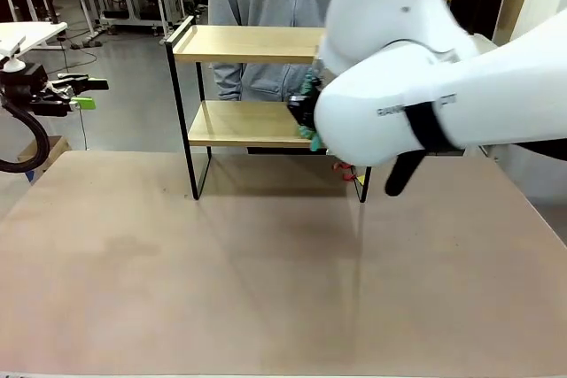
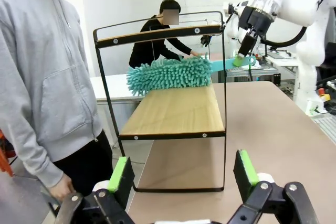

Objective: Clean the shelf.
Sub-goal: Clean the specific section of the Shelf indicated by the human with the Duster.

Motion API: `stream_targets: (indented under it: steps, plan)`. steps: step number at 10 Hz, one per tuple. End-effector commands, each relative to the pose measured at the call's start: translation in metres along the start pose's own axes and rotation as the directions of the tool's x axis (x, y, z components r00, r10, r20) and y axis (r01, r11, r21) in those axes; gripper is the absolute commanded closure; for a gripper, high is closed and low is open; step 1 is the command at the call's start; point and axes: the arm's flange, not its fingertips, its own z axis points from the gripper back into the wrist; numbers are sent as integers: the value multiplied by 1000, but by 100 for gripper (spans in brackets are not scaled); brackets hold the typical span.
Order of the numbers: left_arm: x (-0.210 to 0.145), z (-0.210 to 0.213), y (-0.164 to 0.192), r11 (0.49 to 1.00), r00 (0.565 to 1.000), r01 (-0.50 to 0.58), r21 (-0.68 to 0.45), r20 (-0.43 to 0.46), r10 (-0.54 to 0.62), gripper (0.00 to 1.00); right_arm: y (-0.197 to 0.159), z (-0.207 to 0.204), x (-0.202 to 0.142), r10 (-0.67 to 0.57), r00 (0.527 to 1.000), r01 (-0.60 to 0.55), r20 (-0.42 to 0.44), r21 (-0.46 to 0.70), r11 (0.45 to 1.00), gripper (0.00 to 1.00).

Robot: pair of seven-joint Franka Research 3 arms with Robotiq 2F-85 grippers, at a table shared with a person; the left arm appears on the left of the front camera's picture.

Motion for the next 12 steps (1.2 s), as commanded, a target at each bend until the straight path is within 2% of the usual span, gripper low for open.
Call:
stream_targets:
  steps: [1, 3, 4, 6, 7, 11, 12]
  plan:
    - [2, 0, -2, 1000, 1000, 10, -3, -1, -10, 0, -56, 30, -10, 16, 999, -18, -41, -46, 999, 87]
    - [2, 0, -2, 1000, 1000, 10, -3, -1, -10, 0, -83, 32, -4, 6, 999, -11, -50, -104, 995, 87]
    - [2, 0, -2, 1000, 1000, 10, -3, -1, -10, 0, -93, 37, 0, -2, 1000, 0, -13, -143, 990, 87]
    - [2, 0, -2, 1000, 1000, 10, -3, -1, -10, 0, -87, 48, -6, 53, 996, -44, 74, -118, 992, 87]
    - [2, 0, -2, 1000, 1000, 10, -3, -1, -10, 0, -83, 34, 0, 6, 1000, -6, -3, -98, 995, 87]
    - [2, 0, -2, 1000, 1000, 10, -3, -1, -10, 0, -81, 37, -3, 25, 1000, -24, 9, -96, 995, 87]
    - [2, 0, -2, 1000, 1000, 10, -3, -1, -10, 0, -86, 49, -2, 52, 997, -51, 51, -17, 999, 87]
